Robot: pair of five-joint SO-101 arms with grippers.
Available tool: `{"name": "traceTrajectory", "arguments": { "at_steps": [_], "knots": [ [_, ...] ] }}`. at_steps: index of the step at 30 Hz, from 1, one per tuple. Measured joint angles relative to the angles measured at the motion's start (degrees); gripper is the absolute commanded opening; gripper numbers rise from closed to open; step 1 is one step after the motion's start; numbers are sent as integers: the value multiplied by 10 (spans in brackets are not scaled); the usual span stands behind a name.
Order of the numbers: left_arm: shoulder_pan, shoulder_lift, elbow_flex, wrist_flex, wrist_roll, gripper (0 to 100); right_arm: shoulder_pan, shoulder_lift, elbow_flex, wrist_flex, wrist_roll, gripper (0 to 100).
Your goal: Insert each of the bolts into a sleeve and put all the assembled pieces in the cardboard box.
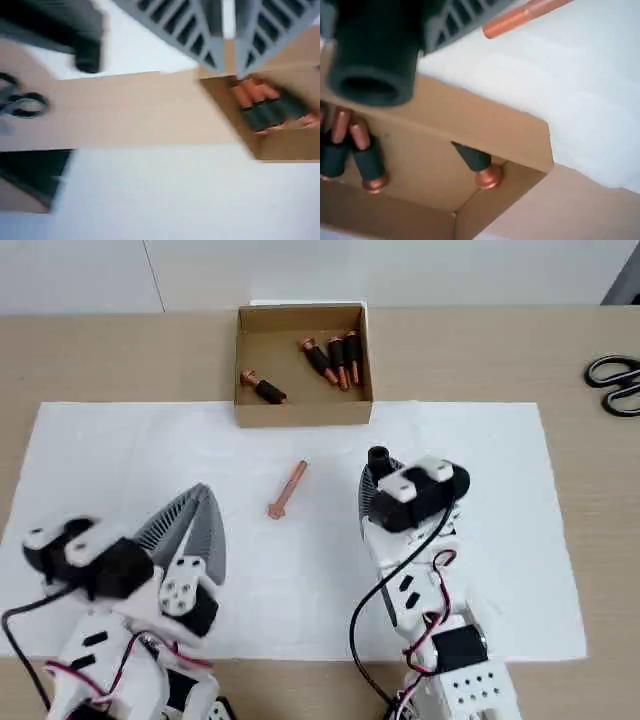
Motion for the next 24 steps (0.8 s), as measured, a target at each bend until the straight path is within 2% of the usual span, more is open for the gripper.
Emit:
{"name": "traceTrajectory", "arguments": {
  "at_steps": [2,5,8,17,24],
  "knots": [
    [23,36,-32,-10,13,6,0,-38,23,0,4,4],
    [27,120,-98,-18,71,6,0,-97,54,0,5,4],
    [29,227,-172,-18,89,6,0,-149,55,8,6,4],
    [32,564,-286,90,85,6,0,-158,54,38,6,4],
    [9,760,-353,145,79,6,0,-158,54,41,6,4]
  ]
}}
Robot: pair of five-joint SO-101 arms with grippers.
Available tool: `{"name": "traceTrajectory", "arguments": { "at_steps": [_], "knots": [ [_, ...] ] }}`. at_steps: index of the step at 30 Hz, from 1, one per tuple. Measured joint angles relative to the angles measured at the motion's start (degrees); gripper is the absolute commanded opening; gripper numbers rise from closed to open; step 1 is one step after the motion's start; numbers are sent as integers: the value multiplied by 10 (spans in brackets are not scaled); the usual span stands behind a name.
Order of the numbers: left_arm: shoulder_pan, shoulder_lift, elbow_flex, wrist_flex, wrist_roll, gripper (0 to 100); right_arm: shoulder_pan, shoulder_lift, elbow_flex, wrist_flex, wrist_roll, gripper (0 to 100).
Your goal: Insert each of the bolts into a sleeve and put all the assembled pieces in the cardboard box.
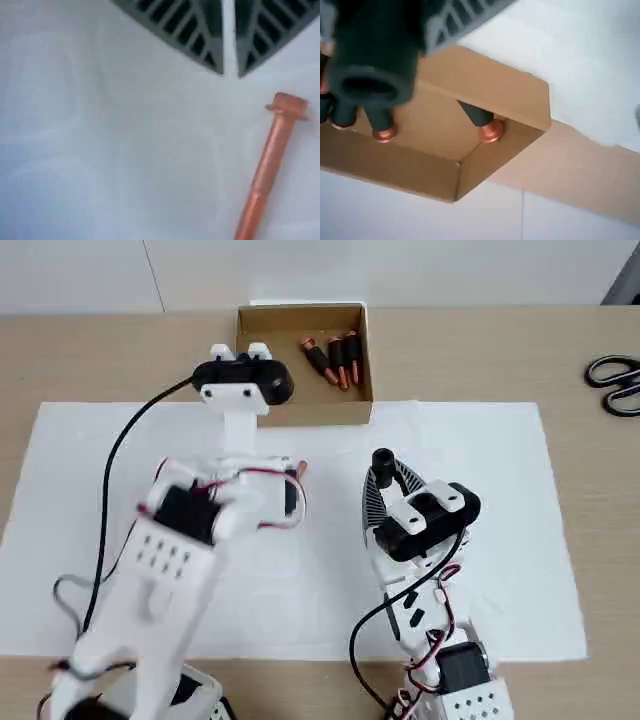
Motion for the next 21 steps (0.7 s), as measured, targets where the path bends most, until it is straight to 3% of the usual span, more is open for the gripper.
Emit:
{"name": "traceTrajectory", "arguments": {
  "at_steps": [9,17,21],
  "knots": [
    [-115,234,-140,79,-10,6,0,0,0,0,0,4],
    [-98,486,-359,225,-165,7,0,0,0,0,0,4],
    [-92,561,-484,247,-226,7,0,0,0,0,0,4]
  ]
}}
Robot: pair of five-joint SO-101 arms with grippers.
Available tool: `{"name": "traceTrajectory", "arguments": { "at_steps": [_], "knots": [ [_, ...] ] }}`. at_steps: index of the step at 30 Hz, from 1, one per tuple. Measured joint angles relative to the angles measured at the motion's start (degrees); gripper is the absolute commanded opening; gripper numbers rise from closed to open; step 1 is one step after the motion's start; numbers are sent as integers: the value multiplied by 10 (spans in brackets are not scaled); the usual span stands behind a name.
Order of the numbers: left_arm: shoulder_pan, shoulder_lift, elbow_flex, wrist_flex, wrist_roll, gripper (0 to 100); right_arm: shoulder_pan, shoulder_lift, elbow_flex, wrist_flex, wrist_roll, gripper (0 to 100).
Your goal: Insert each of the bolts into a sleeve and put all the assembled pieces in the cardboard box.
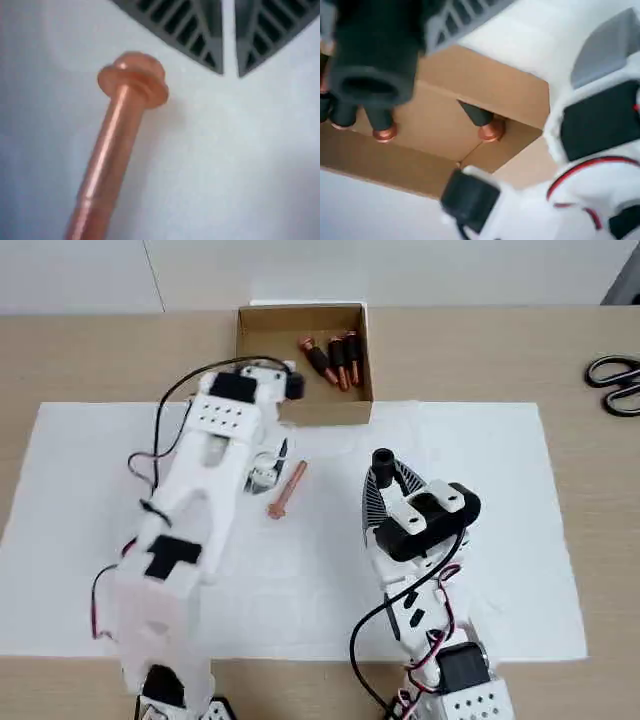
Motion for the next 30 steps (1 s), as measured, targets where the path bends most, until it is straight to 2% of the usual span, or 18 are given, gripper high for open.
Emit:
{"name": "traceTrajectory", "arguments": {
  "at_steps": [2,5,12,19,30],
  "knots": [
    [0,4,-46,3,-40,7,0,0,0,0,0,4],
    [5,4,-85,4,-57,8,0,0,0,0,0,4],
    [52,10,-61,6,-78,9,0,0,0,2,0,4],
    [57,10,-24,5,-81,148,0,0,0,9,0,4],
    [57,11,-24,5,-69,148,0,0,0,33,0,4]
  ]
}}
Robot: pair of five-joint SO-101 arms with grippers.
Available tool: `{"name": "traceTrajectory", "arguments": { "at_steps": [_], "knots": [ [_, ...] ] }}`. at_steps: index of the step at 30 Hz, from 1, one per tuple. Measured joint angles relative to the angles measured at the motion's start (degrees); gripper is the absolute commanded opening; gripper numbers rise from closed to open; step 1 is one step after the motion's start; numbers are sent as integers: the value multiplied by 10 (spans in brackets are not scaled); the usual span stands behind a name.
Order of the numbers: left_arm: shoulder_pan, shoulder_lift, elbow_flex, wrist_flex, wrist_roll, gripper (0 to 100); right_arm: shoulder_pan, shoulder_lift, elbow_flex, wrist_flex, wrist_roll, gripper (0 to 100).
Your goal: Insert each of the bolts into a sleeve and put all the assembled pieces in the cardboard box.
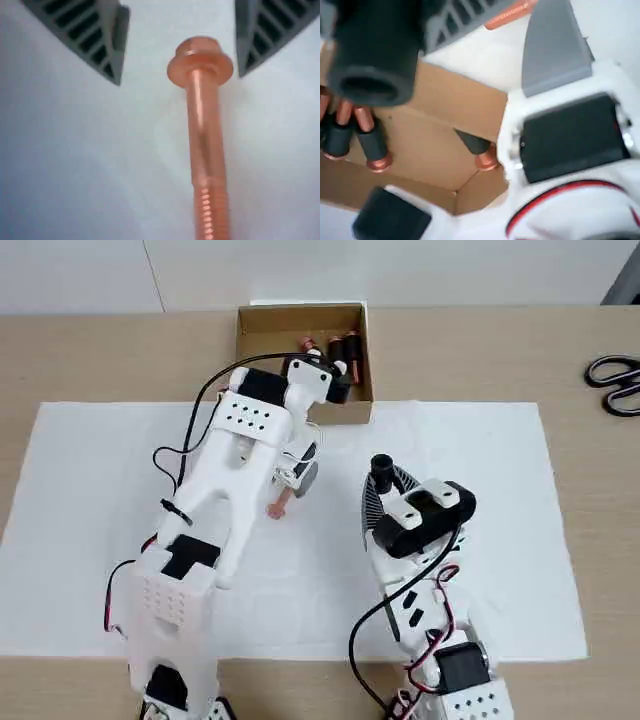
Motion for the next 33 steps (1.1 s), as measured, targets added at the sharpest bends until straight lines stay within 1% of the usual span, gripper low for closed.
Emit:
{"name": "traceTrajectory", "arguments": {
  "at_steps": [8,14,16,20,31,33],
  "knots": [
    [0,82,0,0,7,148,0,0,0,0,0,4],
    [0,109,-18,4,4,147,0,0,0,0,0,4],
    [0,117,-23,5,4,119,0,0,0,0,0,4],
    [4,131,-32,6,4,6,0,0,0,0,0,4],
    [8,165,-93,11,7,6,0,0,0,0,0,4],
    [7,167,-111,11,-12,6,0,0,0,0,0,4]
  ]
}}
